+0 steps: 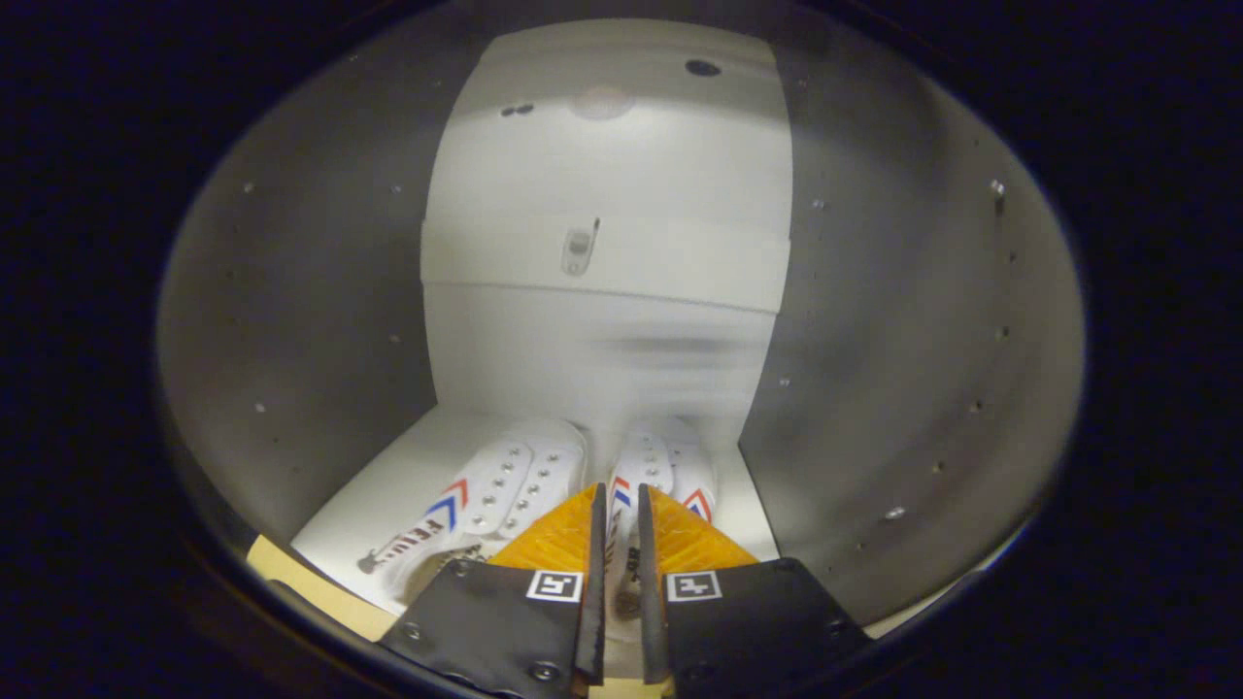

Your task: Open the shoe cabinet door, grab the shoes and put them into the shoe cabinet, then close the shoe cabinet door.

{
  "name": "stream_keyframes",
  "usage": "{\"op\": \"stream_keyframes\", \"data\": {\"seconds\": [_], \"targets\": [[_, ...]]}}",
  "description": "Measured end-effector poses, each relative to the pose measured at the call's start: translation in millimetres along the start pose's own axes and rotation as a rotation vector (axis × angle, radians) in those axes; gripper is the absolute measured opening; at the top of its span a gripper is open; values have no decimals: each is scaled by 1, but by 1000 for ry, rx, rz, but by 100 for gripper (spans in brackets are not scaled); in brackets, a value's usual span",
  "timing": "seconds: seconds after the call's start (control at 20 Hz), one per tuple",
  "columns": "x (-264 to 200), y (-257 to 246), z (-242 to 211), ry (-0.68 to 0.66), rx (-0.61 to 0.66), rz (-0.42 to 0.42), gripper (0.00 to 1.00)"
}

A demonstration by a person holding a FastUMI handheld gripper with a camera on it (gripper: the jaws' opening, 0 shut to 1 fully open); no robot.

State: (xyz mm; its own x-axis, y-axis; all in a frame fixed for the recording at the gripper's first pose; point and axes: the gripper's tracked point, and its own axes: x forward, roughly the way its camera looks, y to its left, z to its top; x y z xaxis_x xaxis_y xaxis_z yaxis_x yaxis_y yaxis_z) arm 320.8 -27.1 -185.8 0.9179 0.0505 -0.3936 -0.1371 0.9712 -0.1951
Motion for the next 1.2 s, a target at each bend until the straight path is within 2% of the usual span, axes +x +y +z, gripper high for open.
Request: {"op": "stream_keyframes", "data": {"seconds": [0.35, 0.65, 0.9, 1.2], "targets": [[-100, 27, 65, -199, 81, 16, 17], [-200, 78, 84, -279, 69, 67, 60], [-280, 105, 82, -321, 79, 54, 95], [-364, 110, 66, -296, 121, 33, 96]]}}
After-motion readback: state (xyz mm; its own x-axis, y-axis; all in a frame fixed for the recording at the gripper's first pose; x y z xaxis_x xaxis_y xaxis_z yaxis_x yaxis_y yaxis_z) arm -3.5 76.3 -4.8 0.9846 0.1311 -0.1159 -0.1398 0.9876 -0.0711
